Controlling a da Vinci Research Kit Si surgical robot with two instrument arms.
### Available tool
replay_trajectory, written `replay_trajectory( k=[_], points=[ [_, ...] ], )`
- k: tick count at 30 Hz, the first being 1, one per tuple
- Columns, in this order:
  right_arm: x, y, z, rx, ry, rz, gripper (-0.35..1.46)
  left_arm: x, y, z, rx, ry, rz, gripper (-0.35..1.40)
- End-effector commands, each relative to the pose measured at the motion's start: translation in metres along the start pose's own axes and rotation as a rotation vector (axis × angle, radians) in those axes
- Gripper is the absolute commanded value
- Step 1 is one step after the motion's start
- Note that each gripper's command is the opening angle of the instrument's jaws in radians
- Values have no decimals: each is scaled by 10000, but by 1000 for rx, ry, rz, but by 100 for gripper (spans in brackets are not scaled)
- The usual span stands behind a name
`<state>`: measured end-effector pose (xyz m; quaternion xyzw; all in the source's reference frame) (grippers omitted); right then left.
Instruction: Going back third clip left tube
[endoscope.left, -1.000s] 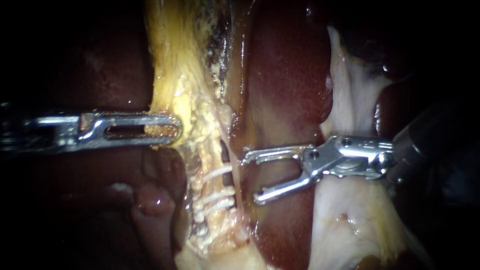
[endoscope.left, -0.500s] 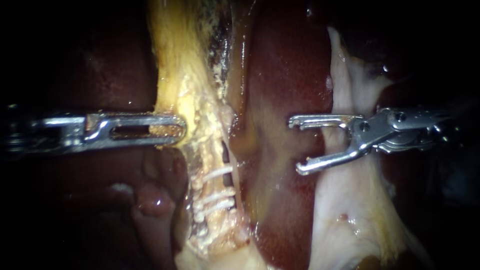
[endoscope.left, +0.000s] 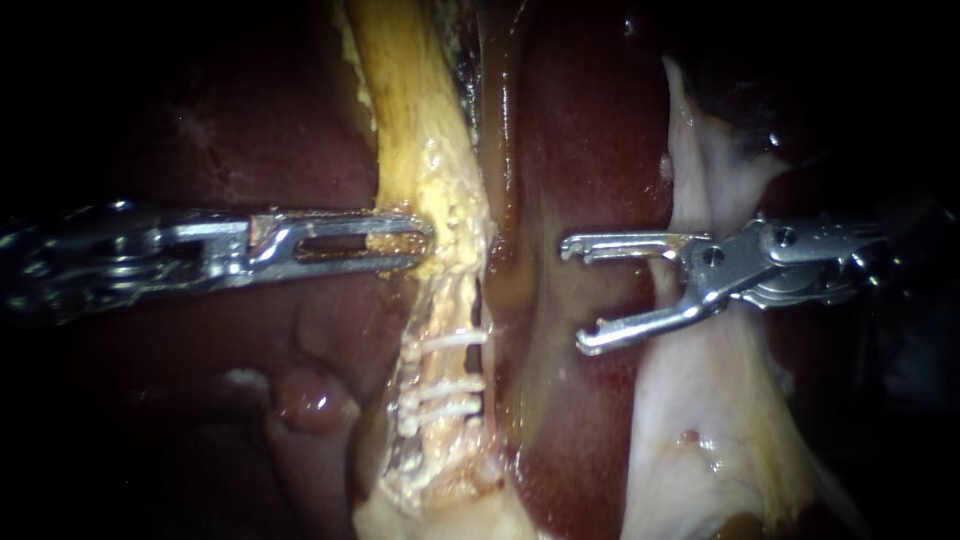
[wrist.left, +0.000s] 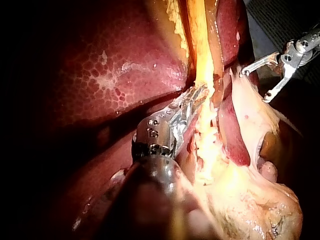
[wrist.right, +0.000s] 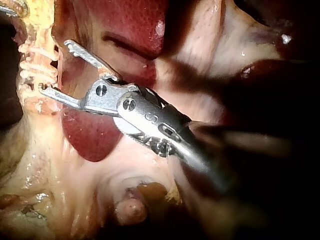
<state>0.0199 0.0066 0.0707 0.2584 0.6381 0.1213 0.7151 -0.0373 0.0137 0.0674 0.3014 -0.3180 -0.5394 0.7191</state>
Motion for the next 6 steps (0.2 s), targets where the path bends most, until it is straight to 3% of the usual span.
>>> replay_trajectory(
  k=[1, 6],
  points=[
    [1, 0, 0, 0, 0, 0, 60, 0, 0, -1, -1, 1, -1, -35],
    [1, 0, -1, 0, 1, 13, 60, 0, 0, -1, 0, 1, -1, -35]
  ],
)
